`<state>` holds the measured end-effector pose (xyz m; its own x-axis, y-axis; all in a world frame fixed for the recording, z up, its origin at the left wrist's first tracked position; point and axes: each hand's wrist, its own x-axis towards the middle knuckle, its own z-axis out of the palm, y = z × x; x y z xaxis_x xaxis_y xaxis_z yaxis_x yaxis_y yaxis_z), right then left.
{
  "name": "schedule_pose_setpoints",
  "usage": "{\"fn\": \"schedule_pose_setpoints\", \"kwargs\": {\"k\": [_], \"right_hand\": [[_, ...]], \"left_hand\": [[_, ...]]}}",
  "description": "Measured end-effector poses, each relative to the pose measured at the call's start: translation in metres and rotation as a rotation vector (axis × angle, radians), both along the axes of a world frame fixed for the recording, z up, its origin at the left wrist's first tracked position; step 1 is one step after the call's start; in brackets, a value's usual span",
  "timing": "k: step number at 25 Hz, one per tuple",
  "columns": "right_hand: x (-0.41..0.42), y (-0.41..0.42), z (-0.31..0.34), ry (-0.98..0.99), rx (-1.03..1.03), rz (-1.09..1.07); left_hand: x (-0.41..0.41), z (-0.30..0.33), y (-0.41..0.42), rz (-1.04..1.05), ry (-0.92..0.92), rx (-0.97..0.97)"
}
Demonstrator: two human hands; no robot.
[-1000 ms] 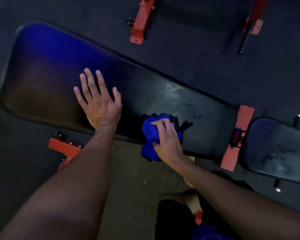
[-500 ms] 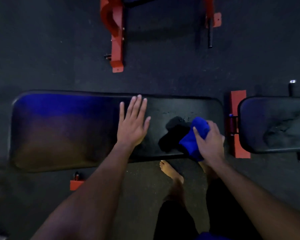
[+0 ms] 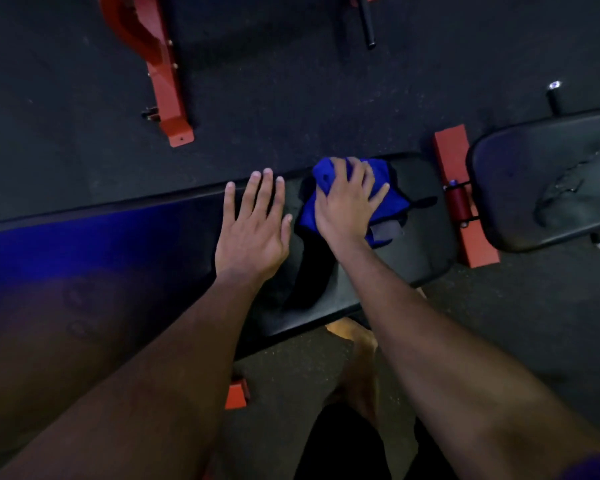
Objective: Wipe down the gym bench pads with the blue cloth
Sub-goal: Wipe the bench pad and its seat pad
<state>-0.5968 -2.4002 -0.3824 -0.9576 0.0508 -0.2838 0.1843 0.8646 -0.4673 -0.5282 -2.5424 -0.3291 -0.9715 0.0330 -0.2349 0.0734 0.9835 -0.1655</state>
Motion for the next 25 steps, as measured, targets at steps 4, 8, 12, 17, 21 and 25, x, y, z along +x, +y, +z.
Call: {"fn": "schedule_pose_setpoints", "kwargs": {"k": [4,8,12,17,21,25], "right_hand": [[0.042,0.012,0.009,0.074,-0.064,0.357],[0.066,0.089,-0.013,-0.059,0.006,0.283],[-0.017,0.071,-0.030,-0.226,-0.011,-0.127],[0.026,0.011,0.004,-0.012,0.018,0.290],[0.082,0.079,-0.002,0.052,0.009,0.537],[0.022,0.099,-0.028,-0.119,-0.024,0.110]], "left_hand": [[-0.001,0.004,0.001,-0.001,-0.006,0.021],[0.000,0.002,0.000,-0.007,-0.018,-0.009],[-0.001,0.000,0.001,-0.014,-0.018,-0.043],[-0.002,0.006,0.004,0.009,-0.013,-0.018],[-0.002,0.008,0.005,0.003,-0.018,-0.040],[-0.001,0.004,0.005,-0.009,-0.018,-0.069]]}}
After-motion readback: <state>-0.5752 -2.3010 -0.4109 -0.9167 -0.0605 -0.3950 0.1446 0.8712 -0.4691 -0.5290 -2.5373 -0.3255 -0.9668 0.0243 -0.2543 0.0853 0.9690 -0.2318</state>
